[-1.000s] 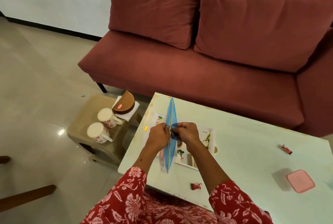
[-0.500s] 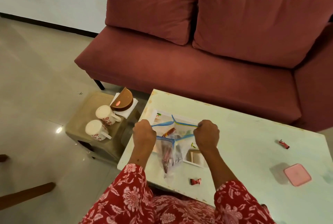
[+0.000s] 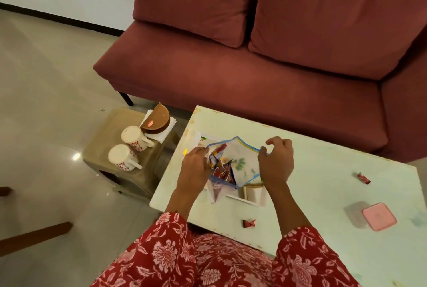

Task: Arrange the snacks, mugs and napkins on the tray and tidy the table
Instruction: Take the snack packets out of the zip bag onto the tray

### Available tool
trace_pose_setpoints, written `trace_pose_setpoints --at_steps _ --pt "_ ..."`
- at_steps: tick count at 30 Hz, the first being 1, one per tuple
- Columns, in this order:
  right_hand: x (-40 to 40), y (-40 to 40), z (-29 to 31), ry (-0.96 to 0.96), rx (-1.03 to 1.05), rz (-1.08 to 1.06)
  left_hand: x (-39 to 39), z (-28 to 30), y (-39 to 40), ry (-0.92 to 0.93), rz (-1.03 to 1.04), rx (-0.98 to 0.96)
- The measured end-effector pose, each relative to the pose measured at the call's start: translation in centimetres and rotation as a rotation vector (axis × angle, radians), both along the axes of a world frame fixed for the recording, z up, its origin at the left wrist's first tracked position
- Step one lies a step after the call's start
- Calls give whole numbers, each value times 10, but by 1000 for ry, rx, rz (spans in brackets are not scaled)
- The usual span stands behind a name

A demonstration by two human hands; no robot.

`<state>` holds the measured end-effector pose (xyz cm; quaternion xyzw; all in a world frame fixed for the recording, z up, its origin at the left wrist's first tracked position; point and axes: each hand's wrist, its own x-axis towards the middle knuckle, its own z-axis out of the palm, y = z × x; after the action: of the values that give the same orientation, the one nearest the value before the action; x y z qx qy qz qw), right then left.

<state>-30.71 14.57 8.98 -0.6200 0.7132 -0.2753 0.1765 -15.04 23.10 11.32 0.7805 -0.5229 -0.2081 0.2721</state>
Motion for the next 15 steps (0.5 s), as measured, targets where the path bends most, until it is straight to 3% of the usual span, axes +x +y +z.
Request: trace_pose_setpoints --at_steps 3,8,11,15 --pt "27 7 -3 -23 142 117 -5 -4 4 24 12 -5" --pt "60 37 -40 96 847 414 -3 -7 16 23 44 -11" --pt "63 60 -61 179 981 488 1 -4 24 20 73 -14" --pt "68 80 -72 -38 1160 393 1 -3 34 8 60 -23"
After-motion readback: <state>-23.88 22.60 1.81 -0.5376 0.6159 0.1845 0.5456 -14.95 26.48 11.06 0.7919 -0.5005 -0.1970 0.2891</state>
